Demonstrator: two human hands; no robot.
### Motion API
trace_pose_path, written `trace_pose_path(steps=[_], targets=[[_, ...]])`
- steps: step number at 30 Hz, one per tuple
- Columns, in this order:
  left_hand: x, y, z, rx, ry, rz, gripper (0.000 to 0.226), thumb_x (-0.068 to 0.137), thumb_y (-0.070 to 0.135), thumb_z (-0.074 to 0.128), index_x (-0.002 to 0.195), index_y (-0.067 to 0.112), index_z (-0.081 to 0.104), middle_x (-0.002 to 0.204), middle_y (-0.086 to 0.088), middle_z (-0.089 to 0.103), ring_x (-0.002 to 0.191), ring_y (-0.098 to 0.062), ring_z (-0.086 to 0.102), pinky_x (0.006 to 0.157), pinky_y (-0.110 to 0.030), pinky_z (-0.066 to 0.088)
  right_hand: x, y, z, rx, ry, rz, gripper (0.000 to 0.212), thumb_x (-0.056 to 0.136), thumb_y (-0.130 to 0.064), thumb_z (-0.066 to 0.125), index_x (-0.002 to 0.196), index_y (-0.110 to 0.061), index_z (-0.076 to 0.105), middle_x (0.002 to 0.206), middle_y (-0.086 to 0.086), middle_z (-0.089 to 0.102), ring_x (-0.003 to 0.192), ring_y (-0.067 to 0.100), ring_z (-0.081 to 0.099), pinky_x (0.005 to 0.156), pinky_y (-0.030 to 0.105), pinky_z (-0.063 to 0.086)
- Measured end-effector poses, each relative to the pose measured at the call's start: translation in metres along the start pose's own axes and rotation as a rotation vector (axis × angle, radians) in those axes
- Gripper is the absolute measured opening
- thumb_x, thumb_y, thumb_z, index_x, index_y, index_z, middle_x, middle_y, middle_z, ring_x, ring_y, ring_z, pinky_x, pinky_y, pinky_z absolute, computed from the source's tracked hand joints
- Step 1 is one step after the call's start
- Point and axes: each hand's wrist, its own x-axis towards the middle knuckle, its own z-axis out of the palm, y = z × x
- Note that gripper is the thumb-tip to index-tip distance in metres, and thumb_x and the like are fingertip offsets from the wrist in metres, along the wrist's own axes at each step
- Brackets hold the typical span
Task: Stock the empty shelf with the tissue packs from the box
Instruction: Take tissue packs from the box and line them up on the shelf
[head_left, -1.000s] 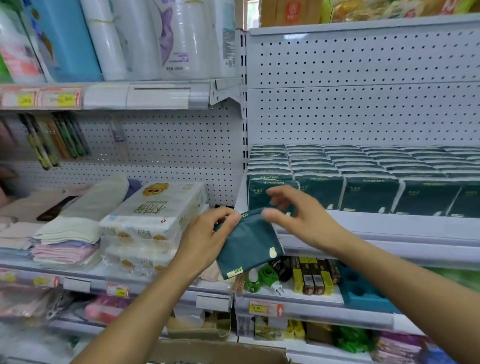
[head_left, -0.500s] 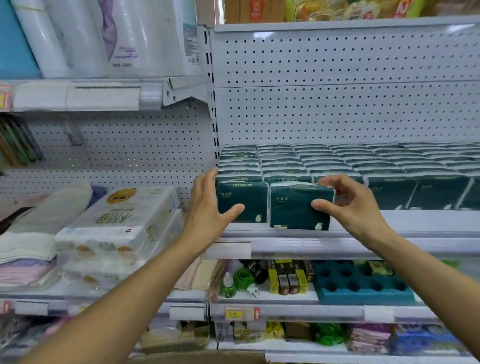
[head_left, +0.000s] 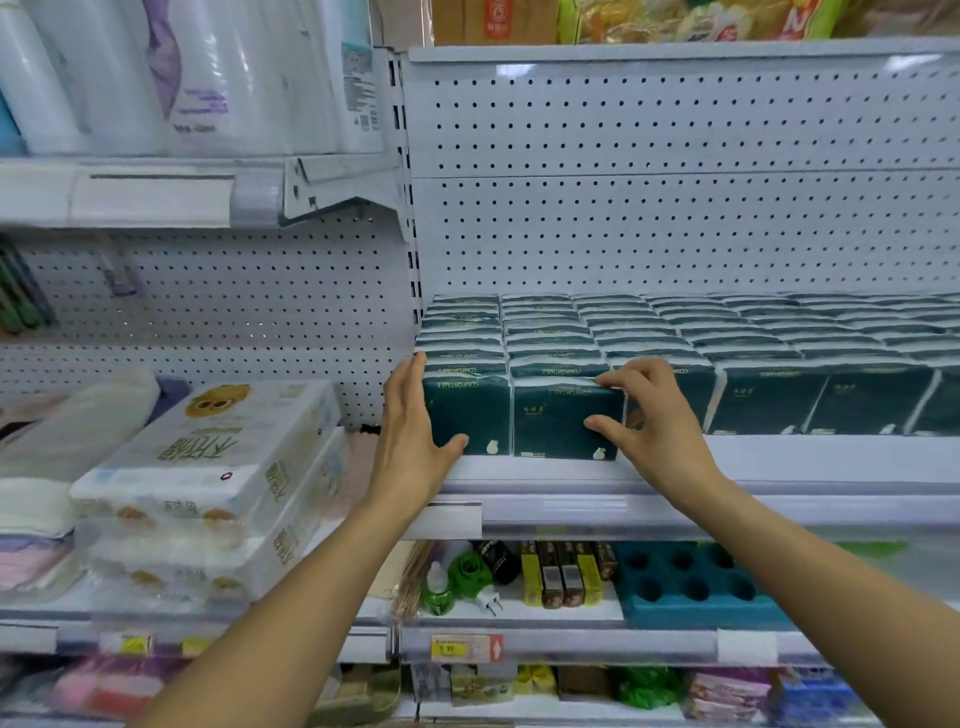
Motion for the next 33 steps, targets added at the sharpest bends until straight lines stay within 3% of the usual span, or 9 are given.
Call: trace_pose_path(steps=[4, 6, 9, 13, 16, 20, 23, 27, 33], targets=[[0.001, -0.003, 0.001, 0.008, 0.027, 0.015, 0.096, 0.083, 0.015, 0.076, 0.155, 0.021, 0.013, 0.158, 0.003, 0.011, 0.142, -0.012, 0.022, 0.109, -0.017, 0.015, 0.005, 0.001, 0.008, -0.110, 0.028, -0.097, 0.041, 0.080, -0.023, 0.078, 0.117, -0.015, 0.063, 0.114, -0.001, 0.048, 0.086, 0.017, 0.049, 0.070, 0.040, 0.053], [0.001, -0.002, 0.001, 0.026, 0.020, 0.023, 0.094, 0.084, 0.015, 0.076, 0.155, 0.021, 0.014, 0.159, 0.002, 0.011, 0.141, -0.013, 0.025, 0.106, -0.016, 0.019, 0.008, 0.002, 0.010, -0.152, 0.043, -0.099, 0.041, 0.080, -0.024, 0.078, 0.118, -0.016, 0.063, 0.114, 0.000, 0.050, 0.098, 0.018, 0.050, 0.069, 0.039, 0.053], [0.003, 0.000, 0.002, 0.052, 0.010, 0.023, 0.093, 0.084, 0.017, 0.075, 0.154, 0.020, 0.015, 0.159, 0.001, 0.010, 0.140, -0.015, 0.029, 0.101, -0.017, 0.023, 0.009, 0.003, 0.011, -0.246, 0.081, -0.109, 0.041, 0.077, -0.025, 0.081, 0.114, -0.017, 0.066, 0.110, 0.002, 0.054, 0.099, 0.021, 0.052, 0.068, 0.036, 0.050], [0.003, -0.001, 0.002, 0.062, 0.003, 0.028, 0.092, 0.084, 0.019, 0.075, 0.154, 0.020, 0.015, 0.159, 0.002, 0.010, 0.141, -0.017, 0.029, 0.103, -0.019, 0.025, 0.009, 0.000, 0.011, -0.354, 0.077, -0.108, 0.042, 0.075, -0.026, 0.082, 0.113, -0.014, 0.066, 0.111, 0.006, 0.057, 0.104, 0.028, 0.053, 0.076, 0.039, 0.043], [0.003, -0.001, 0.000, 0.076, -0.019, 0.022, 0.095, 0.083, 0.024, 0.076, 0.155, 0.021, 0.013, 0.160, 0.003, 0.008, 0.143, -0.019, 0.026, 0.109, -0.027, 0.028, 0.007, -0.008, 0.010, -0.412, 0.024, -0.051, 0.046, 0.078, -0.031, 0.078, 0.118, -0.014, 0.063, 0.125, 0.010, 0.053, 0.117, 0.033, 0.048, 0.085, 0.046, 0.042], [0.000, 0.001, -0.010, 0.204, -0.027, 0.013, 0.100, 0.083, 0.043, 0.074, 0.156, 0.023, 0.009, 0.163, -0.004, 0.002, 0.150, -0.025, 0.005, 0.121, -0.044, 0.016, -0.001, -0.025, 0.006, -0.475, 0.018, -0.060, 0.053, 0.084, -0.040, 0.069, 0.129, -0.015, 0.056, 0.144, 0.014, 0.041, 0.131, 0.037, 0.039, 0.101, 0.054, 0.036], [-0.013, 0.006, -0.026, 0.325, 0.011, 0.110, 0.093, 0.085, 0.051, 0.067, 0.156, 0.026, 0.012, 0.163, -0.006, 0.007, 0.151, -0.027, -0.001, 0.120, -0.048, 0.007, -0.012, -0.046, 0.001, -0.486, 0.056, -0.125, 0.053, 0.091, -0.046, 0.054, 0.134, -0.015, 0.052, 0.147, 0.015, 0.039, 0.135, 0.038, 0.036, 0.106, 0.055, 0.032], [-0.049, 0.010, -0.051, 0.493, 0.107, 0.283, 0.080, 0.084, 0.056, 0.059, 0.151, 0.024, 0.028, 0.153, -0.006, 0.037, 0.145, -0.032, 0.025, 0.116, -0.054, 0.023, -0.038, -0.086, -0.003, -0.448, 0.037, -0.205, 0.057, 0.092, -0.049, 0.044, 0.139, -0.017, 0.046, 0.141, 0.009, 0.047, 0.121, 0.031, 0.050, 0.096, 0.047, 0.042], [-0.124, -0.020, -0.086, 0.527, 0.134, 0.337, 0.062, 0.086, 0.051, 0.055, 0.139, 0.020, 0.050, 0.131, -0.001, 0.059, 0.118, -0.025, 0.055, 0.093, -0.041, 0.045, -0.099, -0.131, 0.020, -0.383, -0.055, -0.342, 0.055, 0.093, -0.045, 0.047, 0.139, -0.014, 0.048, 0.131, 0.005, 0.057, 0.114, 0.027, 0.055, 0.082, 0.041, 0.047]])
